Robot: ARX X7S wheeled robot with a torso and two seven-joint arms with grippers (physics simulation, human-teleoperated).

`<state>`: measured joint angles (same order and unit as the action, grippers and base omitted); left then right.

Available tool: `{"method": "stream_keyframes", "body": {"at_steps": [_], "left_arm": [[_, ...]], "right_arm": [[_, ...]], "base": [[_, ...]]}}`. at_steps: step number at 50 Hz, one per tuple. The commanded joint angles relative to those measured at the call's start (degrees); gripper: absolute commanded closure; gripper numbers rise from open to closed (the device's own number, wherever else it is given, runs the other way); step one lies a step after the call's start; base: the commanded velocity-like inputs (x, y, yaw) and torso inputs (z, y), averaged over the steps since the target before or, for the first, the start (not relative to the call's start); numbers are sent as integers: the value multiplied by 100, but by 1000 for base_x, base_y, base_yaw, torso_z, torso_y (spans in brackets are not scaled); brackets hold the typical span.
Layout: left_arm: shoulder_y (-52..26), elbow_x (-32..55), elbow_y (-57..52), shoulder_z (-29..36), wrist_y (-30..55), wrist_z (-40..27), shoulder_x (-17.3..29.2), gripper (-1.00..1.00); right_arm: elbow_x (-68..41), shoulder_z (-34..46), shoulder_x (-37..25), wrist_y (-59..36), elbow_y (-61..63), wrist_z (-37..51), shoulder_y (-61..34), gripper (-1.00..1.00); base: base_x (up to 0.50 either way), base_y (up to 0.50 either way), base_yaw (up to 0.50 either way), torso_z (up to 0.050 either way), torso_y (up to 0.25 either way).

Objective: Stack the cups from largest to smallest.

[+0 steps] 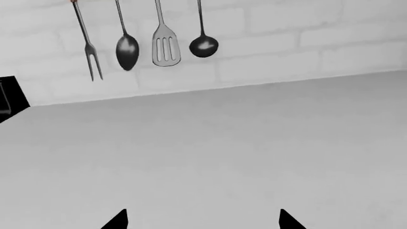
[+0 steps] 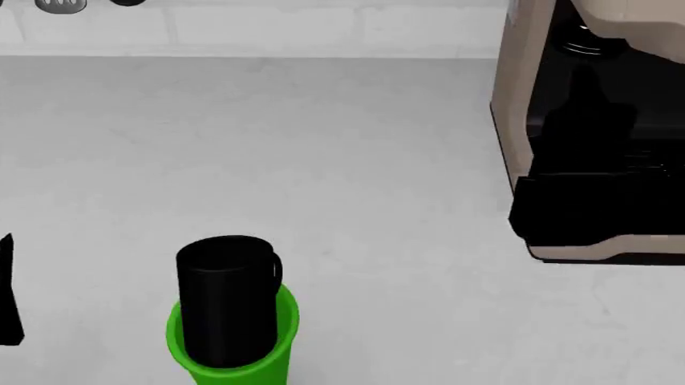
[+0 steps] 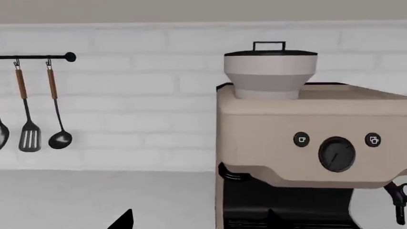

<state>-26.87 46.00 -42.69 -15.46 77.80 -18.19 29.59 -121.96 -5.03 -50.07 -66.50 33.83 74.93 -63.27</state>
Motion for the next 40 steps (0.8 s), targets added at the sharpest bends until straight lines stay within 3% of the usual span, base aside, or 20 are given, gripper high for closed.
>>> {"method": "stream_keyframes", "body": {"at_steps": [1, 7, 9, 19, 27, 35, 37, 38, 40], "left_arm": [[-2059, 2681, 984, -339, 1202, -1091, 623, -100], [-2940, 4051, 1557, 129, 1154, -1914, 1260, -100], [-3249, 3707, 1488, 562, 1071, -1649, 1430, -100], [-4718, 5033, 2780, 1493, 1050, -2539, 1645, -100], [-6069, 4990, 3425, 2431, 1075, -2269, 1648, -100], [-6175, 4998, 3546, 2652, 858, -2237, 1686, -100], [-6163, 4332, 3182, 2865, 794, -1860, 1792, -100], [-6036, 4785, 3355, 2772, 745, -2065, 1780, -100], [-5899, 4714, 3170, 2792, 693, -2070, 1817, -100]], "right_arm": [[-143, -45, -501, -106, -751, -406, -587, -100], [30, 330, -582, -365, -1175, -595, -1279, -100], [200, 414, -508, -410, -1366, -688, -1493, -100], [667, 951, -301, -759, -2195, -1060, -2425, -100], [793, 1365, -128, -975, -2780, -1211, -3252, -100], [1505, 1660, 178, -1263, -3213, -1759, -3946, -100], [1643, 1762, 242, -1365, -3281, -1893, -4117, -100], [1694, 1781, 273, -1361, -3305, -1937, -4132, -100], [1949, 1873, 332, -1449, -3368, -2183, -4271, -100]], "base": [[0, 0, 0, 0, 0], [0, 0, 0, 0, 0], [0, 0, 0, 0, 0], [0, 0, 0, 0, 0], [0, 0, 0, 0, 0], [0, 0, 0, 0, 0], [0, 0, 0, 0, 0], [0, 0, 0, 0, 0], [0, 0, 0, 0, 0]]}}
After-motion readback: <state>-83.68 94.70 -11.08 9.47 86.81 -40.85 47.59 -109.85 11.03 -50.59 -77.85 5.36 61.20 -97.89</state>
